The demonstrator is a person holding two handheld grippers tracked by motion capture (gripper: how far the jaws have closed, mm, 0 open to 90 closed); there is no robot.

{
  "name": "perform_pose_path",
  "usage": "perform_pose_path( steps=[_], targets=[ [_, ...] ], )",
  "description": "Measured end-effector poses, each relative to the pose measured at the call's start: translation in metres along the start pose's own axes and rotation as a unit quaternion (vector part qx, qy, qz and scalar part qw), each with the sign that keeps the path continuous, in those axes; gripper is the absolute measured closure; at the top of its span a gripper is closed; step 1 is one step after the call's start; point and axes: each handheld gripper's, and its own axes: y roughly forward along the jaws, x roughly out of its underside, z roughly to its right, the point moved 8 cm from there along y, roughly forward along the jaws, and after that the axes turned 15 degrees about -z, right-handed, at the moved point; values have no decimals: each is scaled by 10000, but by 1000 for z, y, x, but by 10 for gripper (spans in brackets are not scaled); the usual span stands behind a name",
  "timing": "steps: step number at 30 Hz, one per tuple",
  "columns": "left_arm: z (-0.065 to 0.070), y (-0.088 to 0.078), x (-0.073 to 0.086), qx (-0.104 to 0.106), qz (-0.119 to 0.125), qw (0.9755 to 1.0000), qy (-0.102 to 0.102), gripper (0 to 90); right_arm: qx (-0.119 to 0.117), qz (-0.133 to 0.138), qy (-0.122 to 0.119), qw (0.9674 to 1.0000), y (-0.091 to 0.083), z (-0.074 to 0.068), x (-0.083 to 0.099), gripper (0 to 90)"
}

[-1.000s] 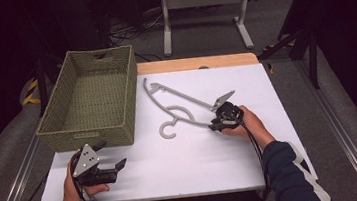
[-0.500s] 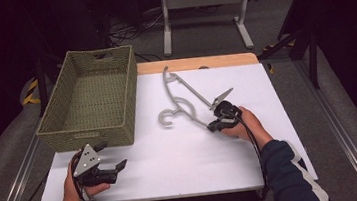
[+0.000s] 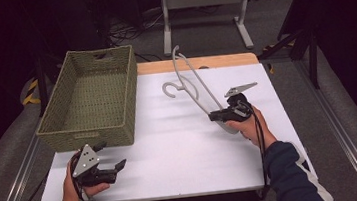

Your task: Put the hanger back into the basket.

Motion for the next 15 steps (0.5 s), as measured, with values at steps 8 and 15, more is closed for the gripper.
perform_pose_path(
  steps=[8,15],
  targets=[
    [-1,-2,0,-23,30,10000,-5,112,297,551,-67,9980,-17,-2,-11,833],
    [-2,-7,0,-58,114,9999,-15,112,524,866,-258,9945,-30,-17,-26,833]
  ],
)
